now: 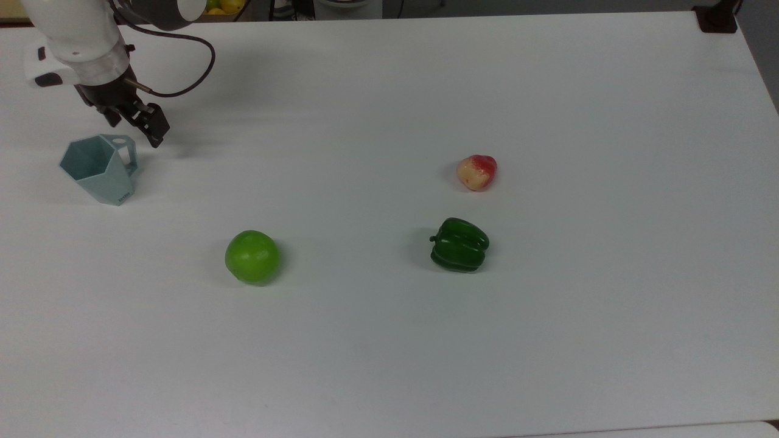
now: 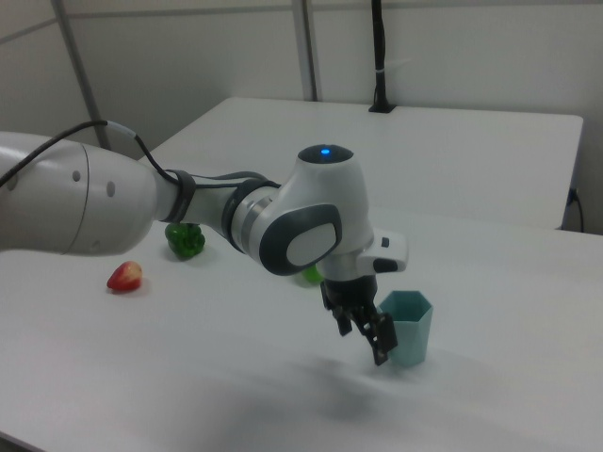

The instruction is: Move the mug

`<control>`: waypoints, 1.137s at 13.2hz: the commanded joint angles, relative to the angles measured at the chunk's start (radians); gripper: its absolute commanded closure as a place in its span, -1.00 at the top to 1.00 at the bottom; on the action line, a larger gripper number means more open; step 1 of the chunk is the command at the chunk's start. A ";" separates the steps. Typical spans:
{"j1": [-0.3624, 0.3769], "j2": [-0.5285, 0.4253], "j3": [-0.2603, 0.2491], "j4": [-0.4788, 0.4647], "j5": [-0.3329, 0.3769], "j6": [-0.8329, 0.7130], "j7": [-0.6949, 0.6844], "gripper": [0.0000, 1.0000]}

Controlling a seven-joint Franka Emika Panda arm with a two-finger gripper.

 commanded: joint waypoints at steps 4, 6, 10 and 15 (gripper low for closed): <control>0.027 -0.123 0.022 0.074 0.002 -0.239 0.027 1.00; 0.073 -0.155 0.027 0.126 0.004 -0.371 0.027 1.00; 0.150 -0.201 0.027 0.133 0.010 -0.393 0.030 1.00; 0.152 -0.232 0.024 0.140 0.041 -0.393 0.032 1.00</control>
